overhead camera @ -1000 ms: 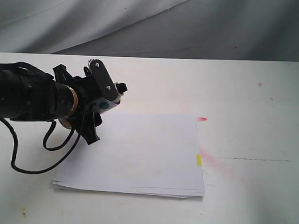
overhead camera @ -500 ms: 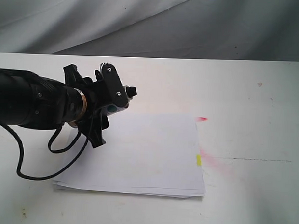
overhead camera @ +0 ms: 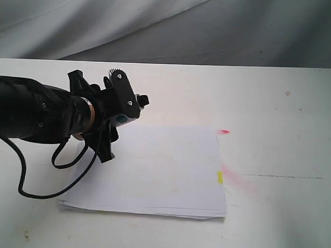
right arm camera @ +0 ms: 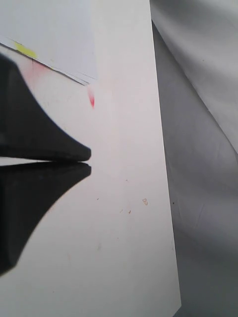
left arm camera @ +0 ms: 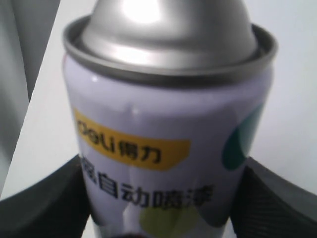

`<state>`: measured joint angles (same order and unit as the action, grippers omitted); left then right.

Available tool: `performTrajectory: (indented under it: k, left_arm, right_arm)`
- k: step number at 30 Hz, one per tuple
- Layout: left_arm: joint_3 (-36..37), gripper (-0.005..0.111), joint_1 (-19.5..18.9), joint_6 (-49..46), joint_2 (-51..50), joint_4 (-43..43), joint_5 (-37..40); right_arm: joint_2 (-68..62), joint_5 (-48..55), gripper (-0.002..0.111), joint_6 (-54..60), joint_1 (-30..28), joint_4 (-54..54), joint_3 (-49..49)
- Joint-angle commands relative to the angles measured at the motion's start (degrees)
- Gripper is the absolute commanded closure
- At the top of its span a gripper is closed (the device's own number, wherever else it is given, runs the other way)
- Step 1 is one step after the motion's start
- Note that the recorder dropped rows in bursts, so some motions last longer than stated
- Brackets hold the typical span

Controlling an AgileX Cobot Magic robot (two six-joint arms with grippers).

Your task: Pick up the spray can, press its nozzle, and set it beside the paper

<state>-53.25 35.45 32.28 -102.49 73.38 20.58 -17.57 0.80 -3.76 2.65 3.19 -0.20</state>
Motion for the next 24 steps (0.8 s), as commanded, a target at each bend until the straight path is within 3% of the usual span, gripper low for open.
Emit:
performTrajectory:
  k: [1, 9, 24]
  left_arm:
    - [-0.43, 0.107, 0.19, 0.8, 0.57, 0.65, 0.37]
    - [-0.43, 0.107, 0.19, 0.64, 0.57, 0.65, 0.84]
    - [-0.43, 0.107, 0.19, 0.64, 0.57, 0.65, 0.84]
  right_arm:
    - [0.06, -0.11, 0.108, 0.22, -0.38, -0.62, 0.2]
    - [0.06, -0.42, 0.108, 0.22, -0.38, -0.62, 0.2]
    - [0.06, -12.56, 0.108, -2.32, -0.38, 2.47, 0.2]
